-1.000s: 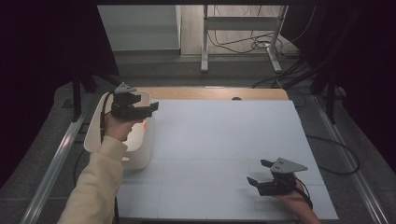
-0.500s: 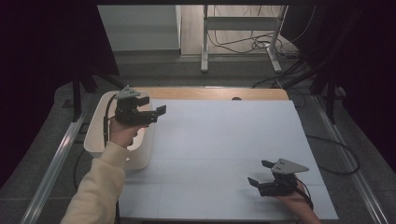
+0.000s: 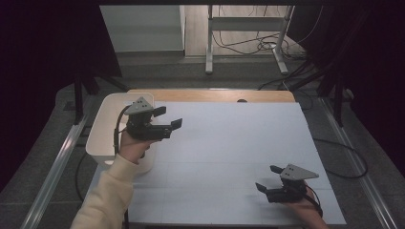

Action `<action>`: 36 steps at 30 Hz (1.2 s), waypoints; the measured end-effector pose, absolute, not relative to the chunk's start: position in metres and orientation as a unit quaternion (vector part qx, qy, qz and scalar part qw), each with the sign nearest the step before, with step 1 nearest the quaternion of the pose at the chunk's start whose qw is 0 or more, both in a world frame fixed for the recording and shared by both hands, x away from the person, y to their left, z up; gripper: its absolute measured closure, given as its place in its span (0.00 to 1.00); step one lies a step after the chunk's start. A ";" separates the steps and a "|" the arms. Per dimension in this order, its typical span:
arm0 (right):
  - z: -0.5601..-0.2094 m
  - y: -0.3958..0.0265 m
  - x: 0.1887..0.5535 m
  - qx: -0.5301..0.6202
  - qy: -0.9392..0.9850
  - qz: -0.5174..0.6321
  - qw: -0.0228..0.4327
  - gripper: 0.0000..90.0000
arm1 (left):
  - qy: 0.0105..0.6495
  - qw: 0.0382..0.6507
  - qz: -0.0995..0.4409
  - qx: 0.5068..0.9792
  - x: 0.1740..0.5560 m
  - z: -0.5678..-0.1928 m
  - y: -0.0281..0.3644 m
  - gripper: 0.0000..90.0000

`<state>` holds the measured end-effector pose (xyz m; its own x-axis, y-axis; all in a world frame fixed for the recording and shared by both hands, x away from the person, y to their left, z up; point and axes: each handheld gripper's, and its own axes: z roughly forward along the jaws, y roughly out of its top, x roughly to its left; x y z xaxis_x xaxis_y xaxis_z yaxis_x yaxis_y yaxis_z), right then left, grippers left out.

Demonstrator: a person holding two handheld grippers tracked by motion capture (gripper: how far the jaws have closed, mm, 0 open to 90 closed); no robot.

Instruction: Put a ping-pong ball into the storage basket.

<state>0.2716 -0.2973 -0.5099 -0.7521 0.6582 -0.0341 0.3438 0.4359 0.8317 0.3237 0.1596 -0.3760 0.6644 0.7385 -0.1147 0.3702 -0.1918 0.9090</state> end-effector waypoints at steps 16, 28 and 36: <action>-0.510 -0.303 0.267 0.315 0.823 0.435 0.187 0.16 | 0.319 0.534 0.149 0.769 0.297 -0.396 0.136 0.24; -0.510 -0.303 0.267 0.313 0.822 0.437 0.188 0.16 | 0.309 0.531 0.142 0.776 0.277 -0.420 0.134 0.23; -0.510 -0.303 0.267 0.316 0.821 0.436 0.186 0.16 | 0.310 0.526 0.131 0.781 0.265 -0.442 0.138 0.24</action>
<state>0.2674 -0.3028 -0.5101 -0.7306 0.6821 -0.0305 0.3566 0.4193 0.8349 0.2654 0.1382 -0.4419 0.7735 0.6221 -0.1210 0.3456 -0.2539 0.9034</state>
